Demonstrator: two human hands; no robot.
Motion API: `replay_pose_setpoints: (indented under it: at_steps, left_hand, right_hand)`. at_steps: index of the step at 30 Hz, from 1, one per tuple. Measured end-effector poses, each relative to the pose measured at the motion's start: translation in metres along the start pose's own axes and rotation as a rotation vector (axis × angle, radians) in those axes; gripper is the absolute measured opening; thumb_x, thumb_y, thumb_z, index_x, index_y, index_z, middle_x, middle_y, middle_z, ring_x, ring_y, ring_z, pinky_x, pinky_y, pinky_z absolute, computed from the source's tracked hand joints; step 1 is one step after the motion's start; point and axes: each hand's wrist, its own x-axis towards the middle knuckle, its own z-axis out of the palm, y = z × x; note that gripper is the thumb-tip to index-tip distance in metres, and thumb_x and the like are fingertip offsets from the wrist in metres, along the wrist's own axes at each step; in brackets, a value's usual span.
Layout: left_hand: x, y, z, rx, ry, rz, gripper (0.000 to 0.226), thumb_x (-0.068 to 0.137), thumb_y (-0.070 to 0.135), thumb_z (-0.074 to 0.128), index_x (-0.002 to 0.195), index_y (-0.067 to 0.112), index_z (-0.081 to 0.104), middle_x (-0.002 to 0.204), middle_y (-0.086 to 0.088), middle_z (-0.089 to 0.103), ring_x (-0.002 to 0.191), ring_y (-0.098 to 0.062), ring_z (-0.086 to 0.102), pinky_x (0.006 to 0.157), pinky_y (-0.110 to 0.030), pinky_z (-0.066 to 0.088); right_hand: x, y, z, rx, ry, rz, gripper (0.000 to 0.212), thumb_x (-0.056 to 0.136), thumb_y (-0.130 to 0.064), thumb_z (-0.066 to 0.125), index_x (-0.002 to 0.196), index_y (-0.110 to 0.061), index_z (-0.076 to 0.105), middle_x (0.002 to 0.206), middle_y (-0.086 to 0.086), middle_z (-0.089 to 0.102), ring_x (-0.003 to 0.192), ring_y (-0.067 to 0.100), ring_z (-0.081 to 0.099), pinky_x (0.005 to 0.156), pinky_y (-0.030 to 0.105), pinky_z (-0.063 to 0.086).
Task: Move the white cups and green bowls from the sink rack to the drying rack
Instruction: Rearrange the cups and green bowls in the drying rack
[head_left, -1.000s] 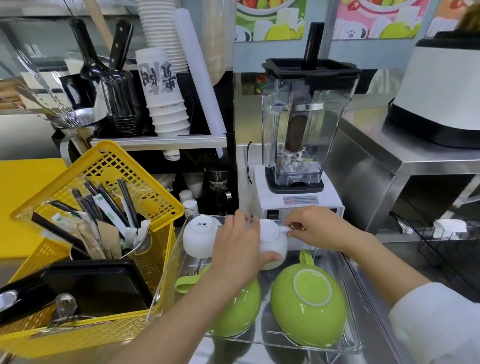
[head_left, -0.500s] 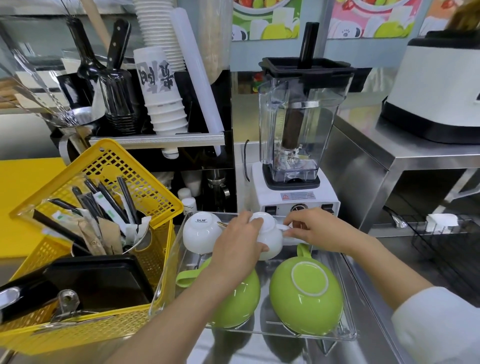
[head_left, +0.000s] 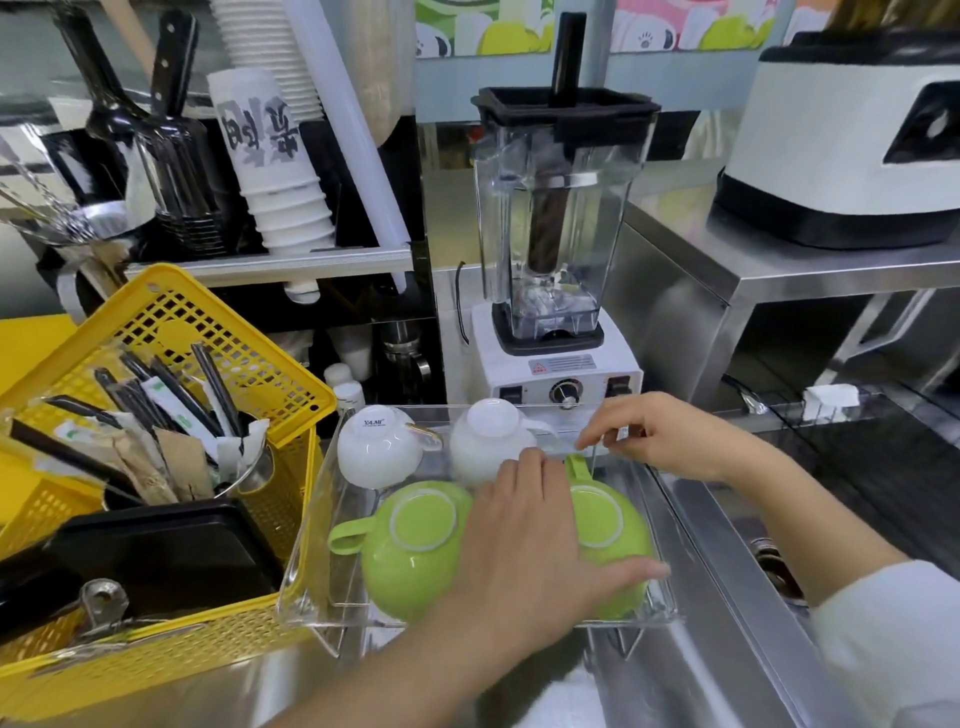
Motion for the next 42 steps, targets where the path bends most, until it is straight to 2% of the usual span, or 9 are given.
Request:
replay_pose_setpoints:
  at_steps: [7,9,13,20,23,25,31,36,42]
  left_hand:
    - [0.004,0.002,0.007,0.06,-0.071,-0.019,0.086,0.047,0.086,0.028,0.081,0.015,0.061,0.077,0.002,0.059,0.066,-0.019,0.058,0.057,-0.029,0.05]
    - [0.005,0.002,0.004,0.023,-0.13,0.008,0.082,0.056,0.081,0.039,0.098,0.013,0.059,0.092,-0.002,0.057,0.082,-0.023,0.058,0.069,-0.034,0.049]
    - [0.009,-0.003,0.001,-0.07,-0.299,0.025,0.086,0.066,0.061,0.068,0.132,0.016,0.037,0.127,0.0,0.042,0.118,-0.021,0.041,0.096,-0.034,0.036]
    - [0.014,-0.022,-0.009,-0.259,-0.422,0.045,0.093,0.068,0.028,0.079,0.144,0.022,0.026,0.15,0.011,0.028,0.135,-0.011,0.03,0.104,-0.025,0.03]
    - [0.016,-0.028,-0.011,-0.284,-0.459,0.059,0.096,0.069,0.02,0.079,0.146,0.025,0.022,0.153,0.014,0.023,0.138,-0.008,0.025,0.104,-0.018,0.023]
    - [0.018,-0.03,-0.012,-0.286,-0.481,0.071,0.096,0.069,0.017,0.079,0.146,0.026,0.022,0.154,0.013,0.022,0.139,-0.008,0.024,0.104,-0.017,0.022]
    - [0.021,-0.029,-0.013,-0.165,-0.544,0.09,0.098,0.074,0.02,0.075,0.148,0.03,0.012,0.154,-0.002,0.011,0.14,-0.019,0.017,0.11,-0.029,0.024]
    - [0.009,-0.016,-0.007,-0.053,-0.505,0.09,0.108,0.069,0.059,0.067,0.148,0.025,0.002,0.154,-0.003,0.005,0.141,-0.023,0.008,0.115,-0.041,0.02]
    - [0.008,-0.022,-0.005,-0.194,-0.428,0.046,0.095,0.069,0.045,0.075,0.144,0.031,0.019,0.144,0.0,0.023,0.133,-0.022,0.026,0.107,-0.035,0.031]
  right_hand:
    - [-0.004,0.011,0.017,-0.065,-0.032,-0.006,0.043,0.083,0.003,0.055,0.113,-0.026,0.063,0.112,-0.006,0.057,0.103,0.007,0.051,0.077,0.0,0.033]
    - [-0.005,0.013,0.02,-0.115,0.0,-0.029,0.041,0.083,-0.002,0.058,0.115,-0.028,0.061,0.112,-0.01,0.054,0.104,0.002,0.044,0.085,0.005,0.03]
    - [-0.007,0.018,0.021,-0.241,0.024,-0.019,0.031,0.085,-0.015,0.059,0.111,-0.033,0.058,0.119,-0.012,0.053,0.107,0.003,0.036,0.096,0.034,0.027]
    - [-0.01,0.018,0.026,-0.155,0.017,-0.007,0.018,0.084,-0.016,0.062,0.1,-0.023,0.064,0.089,-0.015,0.059,0.079,0.001,0.047,0.079,0.023,0.027]
    - [-0.014,0.019,0.026,-0.153,0.034,0.017,0.016,0.084,-0.02,0.062,0.099,-0.022,0.066,0.095,-0.006,0.065,0.086,0.011,0.052,0.08,0.017,0.029]
    - [-0.018,0.021,0.026,-0.171,0.042,0.024,0.015,0.083,-0.026,0.063,0.097,-0.026,0.066,0.1,-0.006,0.067,0.095,0.012,0.052,0.087,0.025,0.025]
    - [-0.029,0.019,0.027,-0.173,0.081,0.013,0.017,0.081,-0.026,0.066,0.098,-0.024,0.066,0.101,-0.005,0.064,0.103,0.01,0.049,0.091,0.029,0.021]
    - [-0.035,0.016,0.031,-0.208,0.112,-0.009,0.019,0.081,-0.029,0.065,0.099,-0.025,0.068,0.086,-0.017,0.056,0.095,0.009,0.047,0.082,0.018,0.021]
    - [-0.039,0.015,0.033,-0.193,0.117,-0.022,0.024,0.076,-0.033,0.069,0.099,-0.027,0.069,0.077,-0.023,0.054,0.086,-0.012,0.041,0.085,0.014,0.019]
